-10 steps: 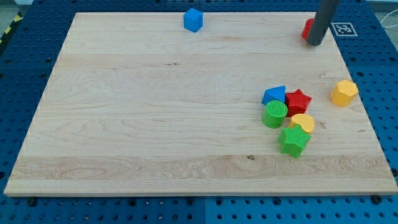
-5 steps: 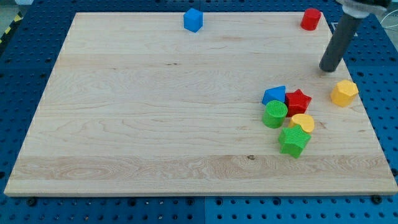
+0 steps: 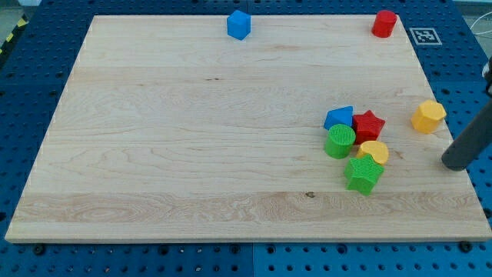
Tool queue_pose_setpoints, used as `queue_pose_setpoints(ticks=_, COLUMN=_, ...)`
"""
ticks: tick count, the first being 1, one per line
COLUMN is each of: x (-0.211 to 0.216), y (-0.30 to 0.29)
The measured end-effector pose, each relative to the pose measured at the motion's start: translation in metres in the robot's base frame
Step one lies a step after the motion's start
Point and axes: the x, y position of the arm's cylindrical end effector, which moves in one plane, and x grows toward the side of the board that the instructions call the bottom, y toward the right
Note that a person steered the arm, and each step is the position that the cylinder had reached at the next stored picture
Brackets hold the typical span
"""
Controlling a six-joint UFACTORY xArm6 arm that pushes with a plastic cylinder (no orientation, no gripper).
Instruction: Move yellow hexagon closer to the red circle
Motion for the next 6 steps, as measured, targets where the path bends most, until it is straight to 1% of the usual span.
queue_pose_setpoints(ticks=3, x=-0.071, y=-0.023)
queue_pose_setpoints(ticks=6, x=-0.142, y=-0.032)
